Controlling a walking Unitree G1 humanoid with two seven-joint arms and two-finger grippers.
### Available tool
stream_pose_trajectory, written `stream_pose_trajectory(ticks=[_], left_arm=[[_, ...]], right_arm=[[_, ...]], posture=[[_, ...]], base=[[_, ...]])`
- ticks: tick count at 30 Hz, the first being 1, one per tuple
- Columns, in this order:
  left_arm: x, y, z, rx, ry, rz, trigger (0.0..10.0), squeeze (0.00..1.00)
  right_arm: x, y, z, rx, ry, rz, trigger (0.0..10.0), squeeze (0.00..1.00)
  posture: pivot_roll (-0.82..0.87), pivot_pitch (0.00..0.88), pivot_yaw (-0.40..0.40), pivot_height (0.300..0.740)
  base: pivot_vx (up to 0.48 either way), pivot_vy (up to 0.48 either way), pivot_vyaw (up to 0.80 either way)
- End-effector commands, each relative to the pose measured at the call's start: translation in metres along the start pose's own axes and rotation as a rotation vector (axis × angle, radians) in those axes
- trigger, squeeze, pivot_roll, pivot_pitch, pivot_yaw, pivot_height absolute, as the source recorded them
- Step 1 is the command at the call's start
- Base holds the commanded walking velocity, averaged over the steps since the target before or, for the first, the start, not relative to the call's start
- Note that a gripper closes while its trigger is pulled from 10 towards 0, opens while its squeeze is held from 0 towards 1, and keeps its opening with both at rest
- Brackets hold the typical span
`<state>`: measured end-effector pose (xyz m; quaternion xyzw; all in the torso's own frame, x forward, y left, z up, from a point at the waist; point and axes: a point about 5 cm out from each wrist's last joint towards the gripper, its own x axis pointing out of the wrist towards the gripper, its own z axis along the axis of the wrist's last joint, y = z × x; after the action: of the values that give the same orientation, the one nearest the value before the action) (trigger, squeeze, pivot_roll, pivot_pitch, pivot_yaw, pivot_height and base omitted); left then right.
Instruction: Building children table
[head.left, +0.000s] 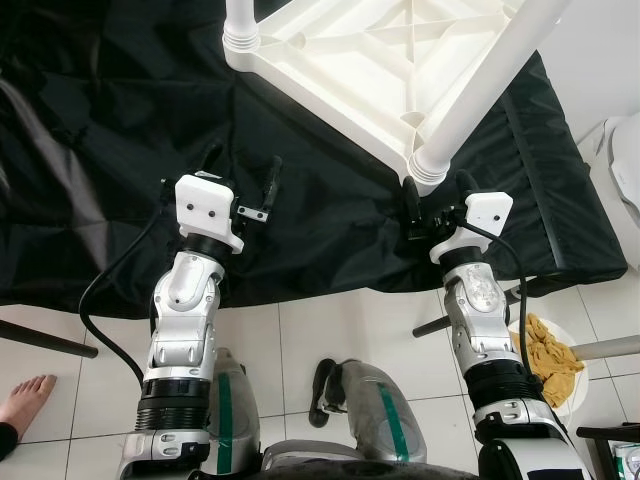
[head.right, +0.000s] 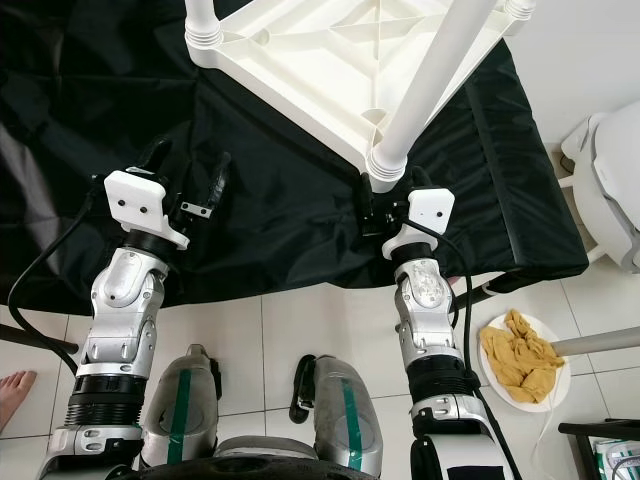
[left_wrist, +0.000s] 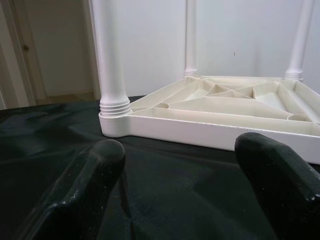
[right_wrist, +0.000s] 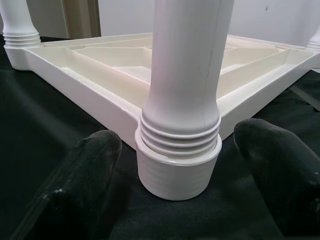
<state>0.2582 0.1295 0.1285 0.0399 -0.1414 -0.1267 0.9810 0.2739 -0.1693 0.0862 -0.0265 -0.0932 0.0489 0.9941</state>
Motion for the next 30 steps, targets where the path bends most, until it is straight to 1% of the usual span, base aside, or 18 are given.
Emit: stream_pose_trajectory(ticks=[1,19,30], left_arm=[[-0.0003,0.0022,-0.0029,-0.002,0.010,0.089,10.0,0.00],[-0.0002,0.0014,-0.0014,-0.007,0.002,0.090,10.0,0.00],[0.0005,0.0007,-0.0021,-0.010,0.001,0.075,10.0,0.00]], right_arm=[[-0.0041,-0.0052,-0.0036,-0.014,0.012,-0.017,10.0,0.00],[-0.0032,-0.0077,-0.0035,-0.028,0.012,-0.008,10.0,0.00],[-0.0031,-0.0086,-0.0034,-0.036,0.011,0.000,10.0,0.00]], posture=[[0.12,0.049,-0.096,0.740],[0.12,0.053,-0.106,0.740],[0.11,0.037,-0.105,0.740]], base=[[0.000,0.000,0.00],[0.000,0.000,0.00],[0.000,0.000,0.00]])
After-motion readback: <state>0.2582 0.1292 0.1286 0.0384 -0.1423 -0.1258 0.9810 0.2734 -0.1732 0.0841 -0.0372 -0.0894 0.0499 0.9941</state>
